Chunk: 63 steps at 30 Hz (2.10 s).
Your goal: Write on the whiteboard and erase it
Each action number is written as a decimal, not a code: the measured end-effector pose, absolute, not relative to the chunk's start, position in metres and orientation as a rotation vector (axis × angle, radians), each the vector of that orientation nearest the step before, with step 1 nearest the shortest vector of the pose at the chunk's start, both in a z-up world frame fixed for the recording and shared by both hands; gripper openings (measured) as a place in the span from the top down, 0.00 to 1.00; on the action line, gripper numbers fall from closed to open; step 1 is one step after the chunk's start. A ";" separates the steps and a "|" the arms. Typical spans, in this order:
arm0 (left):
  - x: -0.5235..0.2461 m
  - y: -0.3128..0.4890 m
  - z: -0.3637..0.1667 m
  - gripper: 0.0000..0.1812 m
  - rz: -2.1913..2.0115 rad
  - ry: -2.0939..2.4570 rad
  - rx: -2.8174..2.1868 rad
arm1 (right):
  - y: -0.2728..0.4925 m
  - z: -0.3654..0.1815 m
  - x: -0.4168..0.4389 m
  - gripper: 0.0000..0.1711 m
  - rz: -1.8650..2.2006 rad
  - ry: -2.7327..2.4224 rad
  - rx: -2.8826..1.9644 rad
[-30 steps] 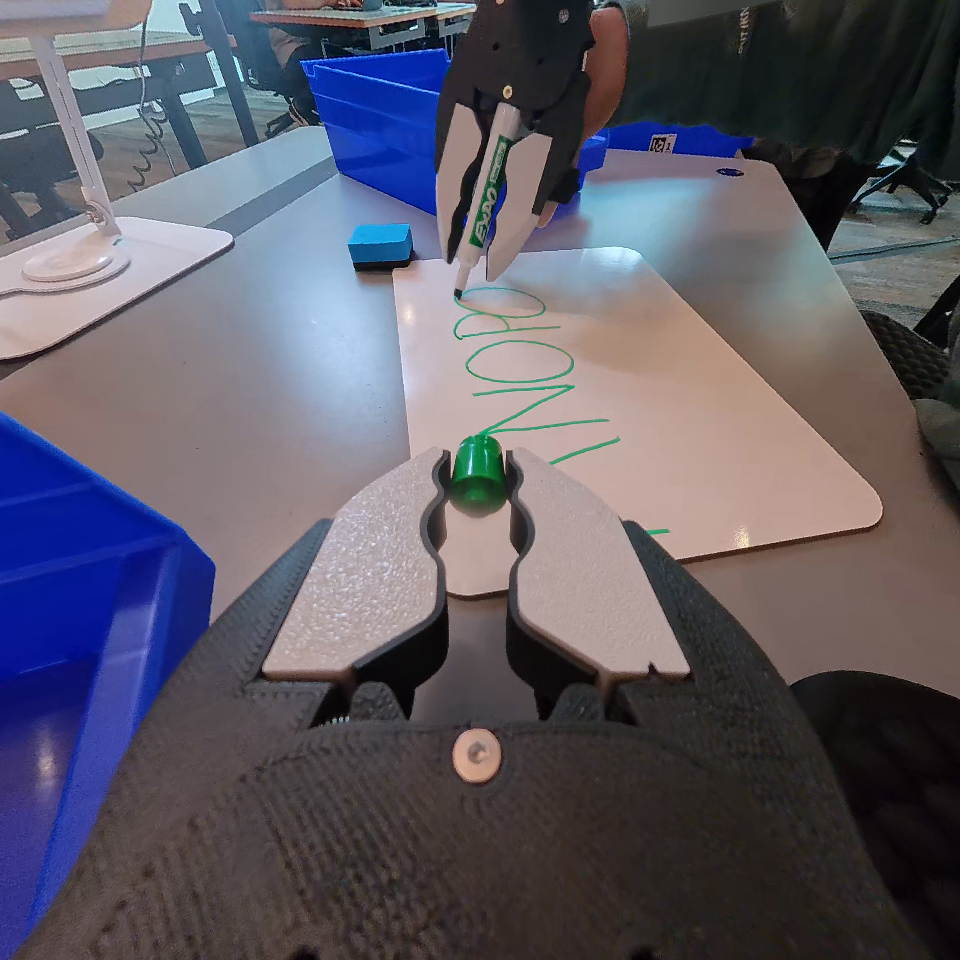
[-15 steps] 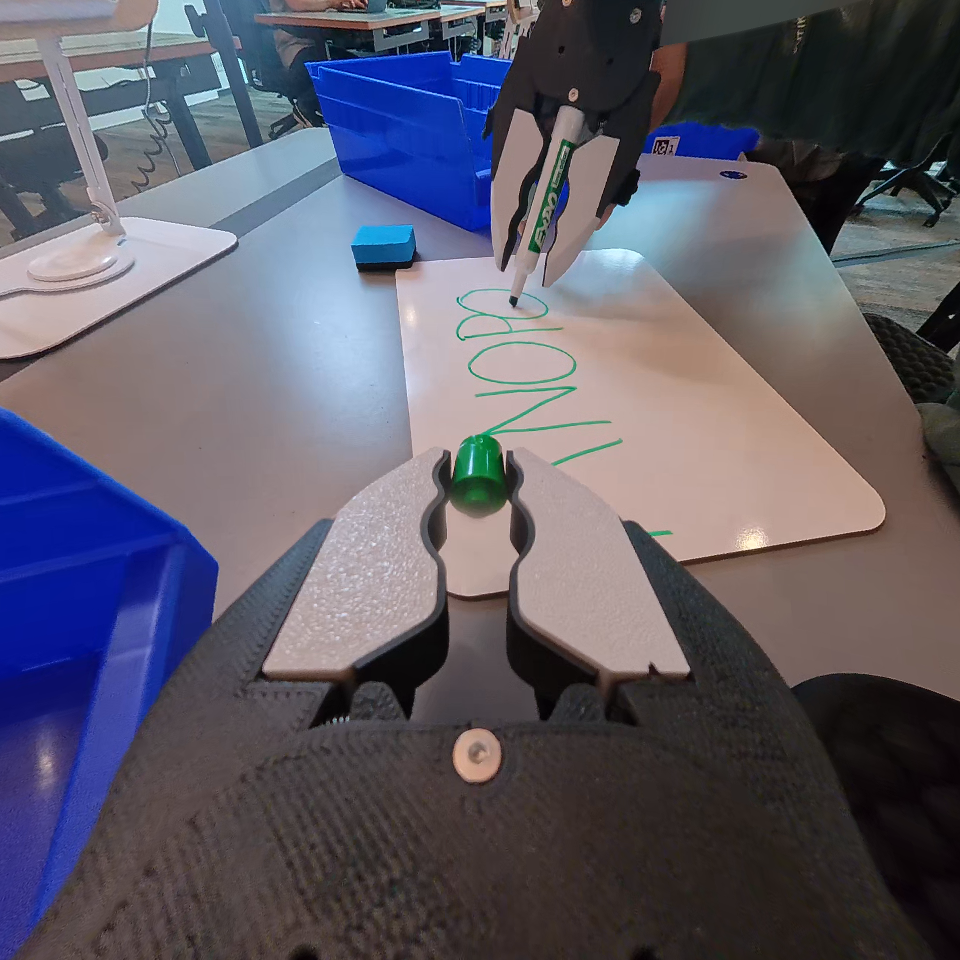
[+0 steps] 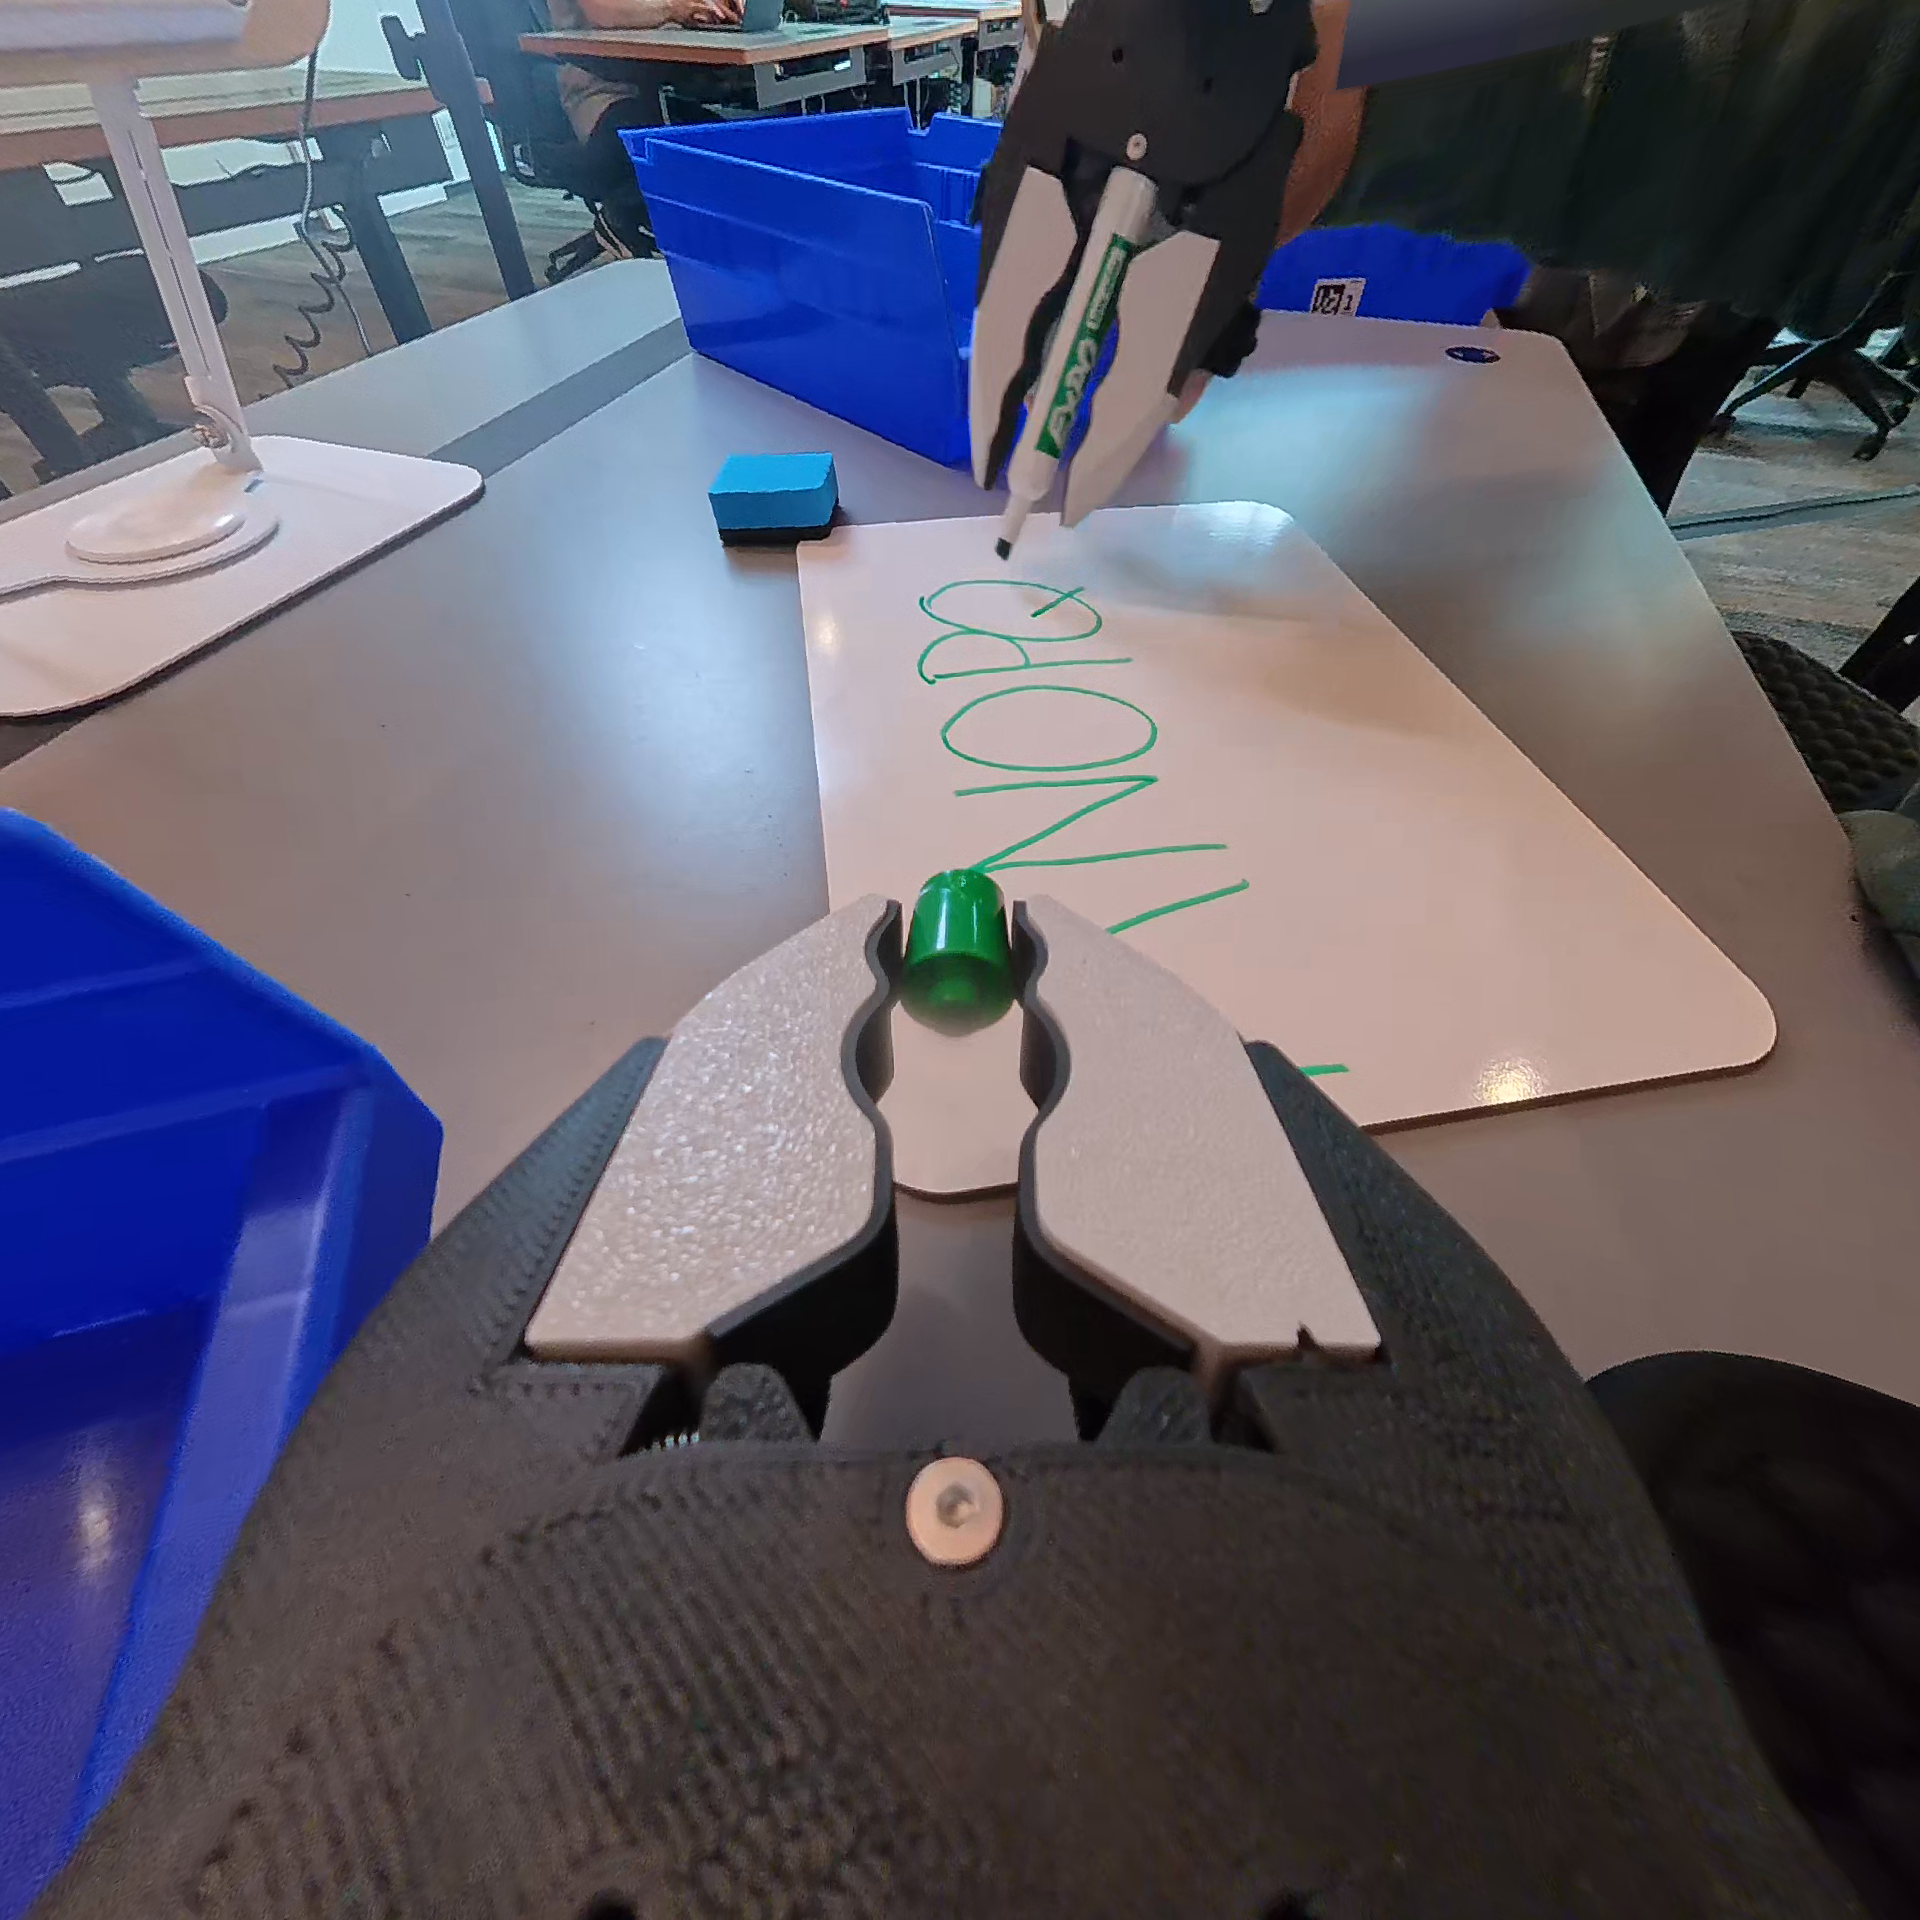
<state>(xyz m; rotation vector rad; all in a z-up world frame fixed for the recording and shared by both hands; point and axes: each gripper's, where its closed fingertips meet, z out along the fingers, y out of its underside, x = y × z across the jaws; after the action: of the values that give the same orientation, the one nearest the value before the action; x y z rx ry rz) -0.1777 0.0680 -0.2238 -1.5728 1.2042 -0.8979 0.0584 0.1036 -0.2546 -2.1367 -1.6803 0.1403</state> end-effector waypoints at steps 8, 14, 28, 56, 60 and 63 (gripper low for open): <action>-0.178 0.068 -0.223 0.89 -0.903 1.205 -1.572 | 0.130 -0.259 0.054 0.80 0.128 -1.647 -2.140; -0.178 0.069 -0.223 0.89 -0.903 1.203 -1.573 | 0.136 -0.260 0.051 0.80 0.140 -1.636 -2.141; -0.178 0.069 -0.223 0.89 -0.907 1.199 -1.576 | 0.140 -0.261 0.051 0.80 0.141 -1.641 -2.149; -0.178 0.068 -0.224 0.89 -0.897 1.203 -1.578 | 0.097 -0.264 0.067 0.80 0.169 -1.662 -2.189; -0.178 0.068 -0.223 0.89 -0.898 1.203 -1.577 | 0.096 -0.264 0.067 0.80 0.167 -1.662 -2.191; -0.179 0.067 -0.223 0.89 -0.898 1.203 -1.577 | 0.096 -0.264 0.067 0.80 0.167 -1.662 -2.192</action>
<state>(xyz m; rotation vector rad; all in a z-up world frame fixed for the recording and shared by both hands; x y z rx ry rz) -0.1786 0.0673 -0.2234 -1.5768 1.2033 -0.8983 0.0670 0.0962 -0.2642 -2.1919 -1.6619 0.1667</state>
